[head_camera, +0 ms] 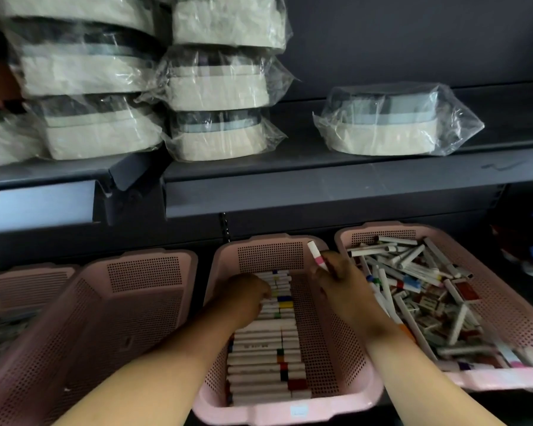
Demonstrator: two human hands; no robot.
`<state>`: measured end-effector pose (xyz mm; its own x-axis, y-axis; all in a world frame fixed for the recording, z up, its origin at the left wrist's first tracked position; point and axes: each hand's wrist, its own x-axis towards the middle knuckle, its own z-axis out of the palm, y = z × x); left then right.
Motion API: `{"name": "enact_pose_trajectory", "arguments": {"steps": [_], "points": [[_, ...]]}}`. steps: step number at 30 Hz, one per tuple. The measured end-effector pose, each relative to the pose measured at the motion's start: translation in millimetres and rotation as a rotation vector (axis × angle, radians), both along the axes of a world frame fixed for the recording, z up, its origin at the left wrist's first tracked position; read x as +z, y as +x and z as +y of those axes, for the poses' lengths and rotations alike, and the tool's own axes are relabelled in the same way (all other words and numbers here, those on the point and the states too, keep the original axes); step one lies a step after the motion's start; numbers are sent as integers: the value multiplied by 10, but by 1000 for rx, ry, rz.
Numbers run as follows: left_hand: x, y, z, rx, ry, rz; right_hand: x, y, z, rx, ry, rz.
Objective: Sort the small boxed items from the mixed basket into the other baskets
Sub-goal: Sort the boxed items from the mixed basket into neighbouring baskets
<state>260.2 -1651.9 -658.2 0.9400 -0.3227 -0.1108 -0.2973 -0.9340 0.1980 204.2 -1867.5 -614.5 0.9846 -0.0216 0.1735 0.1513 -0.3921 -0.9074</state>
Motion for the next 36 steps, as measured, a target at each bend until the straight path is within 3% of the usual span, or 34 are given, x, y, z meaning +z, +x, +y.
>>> {"name": "enact_pose_trajectory", "arguments": {"steps": [4,11,14,19,24,27,36], "points": [[67,-52,-54,23,-96,-27,-3,14,-6,9,16,21],[433,-202,-401,-50,-699,60,51,40,75,16,88,6],[444,-218,-428,-5,-784,5,88,44,133,12,209,41],[400,-234,-286,-9,-642,-121,34,27,143,91,278,47],[357,-305,-18,-92,-64,-104,-64,107,8,-109,170,-24],[232,-323,62,-82,110,-2,-91,125,-64,-122,115,14],[101,-267,110,-52,83,-14,-106,69,-110,-72,64,34]]}}
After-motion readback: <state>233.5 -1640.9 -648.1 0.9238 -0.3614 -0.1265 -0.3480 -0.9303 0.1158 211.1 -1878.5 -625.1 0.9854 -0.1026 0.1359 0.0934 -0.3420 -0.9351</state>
